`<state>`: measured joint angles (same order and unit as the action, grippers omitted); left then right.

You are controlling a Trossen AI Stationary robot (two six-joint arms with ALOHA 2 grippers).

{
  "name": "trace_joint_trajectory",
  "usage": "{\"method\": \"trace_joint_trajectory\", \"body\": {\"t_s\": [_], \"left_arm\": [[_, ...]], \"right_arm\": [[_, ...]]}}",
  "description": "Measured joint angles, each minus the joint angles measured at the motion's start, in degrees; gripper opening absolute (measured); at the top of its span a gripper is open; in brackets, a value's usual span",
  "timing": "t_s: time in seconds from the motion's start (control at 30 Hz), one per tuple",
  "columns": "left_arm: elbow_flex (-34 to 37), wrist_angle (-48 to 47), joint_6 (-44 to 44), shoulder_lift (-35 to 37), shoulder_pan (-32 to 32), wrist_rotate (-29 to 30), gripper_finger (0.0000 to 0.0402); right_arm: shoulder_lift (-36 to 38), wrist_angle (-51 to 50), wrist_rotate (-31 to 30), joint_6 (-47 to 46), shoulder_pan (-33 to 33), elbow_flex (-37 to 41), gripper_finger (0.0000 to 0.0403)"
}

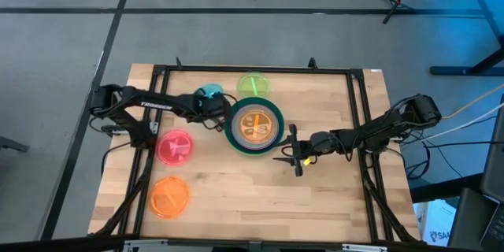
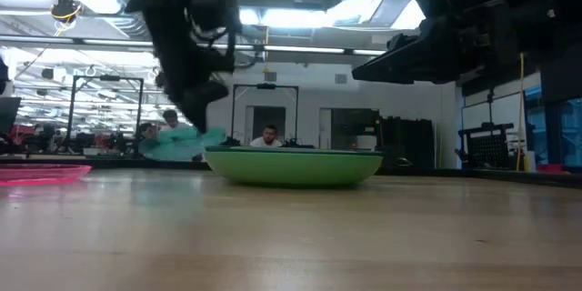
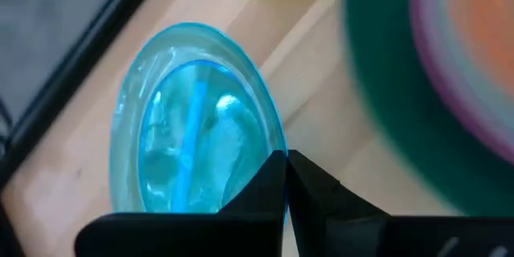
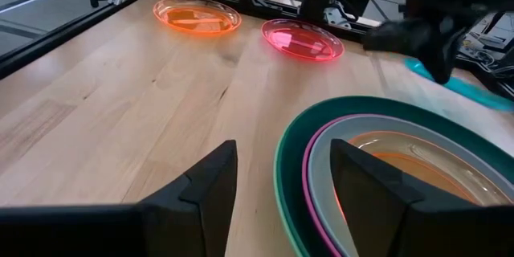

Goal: Stack plastic plates
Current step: Stack the blue plate on top of the orange plate

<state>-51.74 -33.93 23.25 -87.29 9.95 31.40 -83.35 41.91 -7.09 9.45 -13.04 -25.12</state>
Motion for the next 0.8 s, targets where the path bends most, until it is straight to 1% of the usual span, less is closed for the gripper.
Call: {"method": "trace_joint_trajectory", "body": {"t_s": [0.13,0.23,0.37,0.47,0.67,0.7,0.8], "left_arm": [[-3.9,0.9,-2.9,0.0,-3.8,1.1,0.0003],[-5.6,3.7,-6.7,0.0,-7.0,1.0,0.0003],[-6.2,10.4,-16.3,0.0,-11.5,0.4,0.0003],[-6.2,15.1,-22.3,0.0,-14.1,-3.3,0.0004],[-5.1,26.2,-29.7,-1.2,-15.7,-14.7,0.0004],[-4.9,28.0,-30.8,-1.7,-15.7,-16.0,0.0004],[-4.8,30.6,-32.7,-3.1,-15.7,-17.0,0.0004]], "right_arm": [[0.0,0.0,0.0,-0.1,0.0,0.0,0.0193],[0.0,-0.1,0.0,-0.1,0.0,0.0,0.0193],[0.0,0.0,0.0,-0.1,0.0,0.0,0.0193],[0.0,0.0,0.0,-0.1,0.0,0.0,0.0193],[0.0,0.3,0.0,-0.1,0.0,0.0,0.0193],[0.0,0.3,0.0,-0.1,0.0,0.0,0.0193],[0.0,0.2,0.0,-0.1,0.0,0.0,0.0193]]}}
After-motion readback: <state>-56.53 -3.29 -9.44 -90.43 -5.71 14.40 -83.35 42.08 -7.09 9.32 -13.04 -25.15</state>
